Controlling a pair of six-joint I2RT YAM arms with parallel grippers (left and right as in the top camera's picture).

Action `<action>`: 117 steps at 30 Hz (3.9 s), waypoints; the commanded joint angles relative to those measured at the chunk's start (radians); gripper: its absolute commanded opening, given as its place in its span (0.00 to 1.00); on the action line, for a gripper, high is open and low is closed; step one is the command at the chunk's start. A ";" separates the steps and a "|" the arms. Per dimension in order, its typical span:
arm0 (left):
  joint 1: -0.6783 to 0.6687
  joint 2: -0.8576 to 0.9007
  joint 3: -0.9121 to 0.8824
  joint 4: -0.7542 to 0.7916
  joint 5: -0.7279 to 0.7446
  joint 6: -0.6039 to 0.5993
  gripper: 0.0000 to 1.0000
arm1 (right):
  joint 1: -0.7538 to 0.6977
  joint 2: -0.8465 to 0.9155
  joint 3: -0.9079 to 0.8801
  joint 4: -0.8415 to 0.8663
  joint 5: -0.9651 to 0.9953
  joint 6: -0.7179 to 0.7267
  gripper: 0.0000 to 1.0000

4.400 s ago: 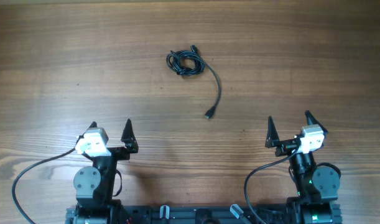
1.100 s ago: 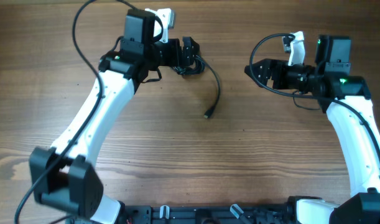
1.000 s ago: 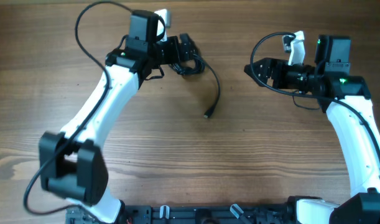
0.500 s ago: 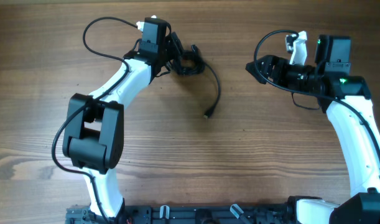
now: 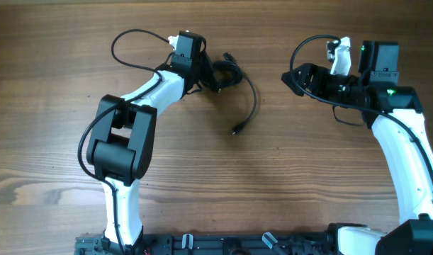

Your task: Untangle cables

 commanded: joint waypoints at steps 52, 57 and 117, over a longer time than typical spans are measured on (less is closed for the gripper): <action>-0.114 -0.093 0.001 -0.023 0.461 0.158 0.36 | 0.023 0.043 0.019 -0.040 0.253 0.051 0.99; -0.189 -0.032 0.000 0.057 0.330 0.183 0.41 | 0.023 0.043 0.019 -0.048 0.253 0.050 0.99; -0.091 -0.187 0.000 -0.023 1.040 0.280 0.04 | 0.100 0.125 0.005 -0.023 0.222 0.054 0.65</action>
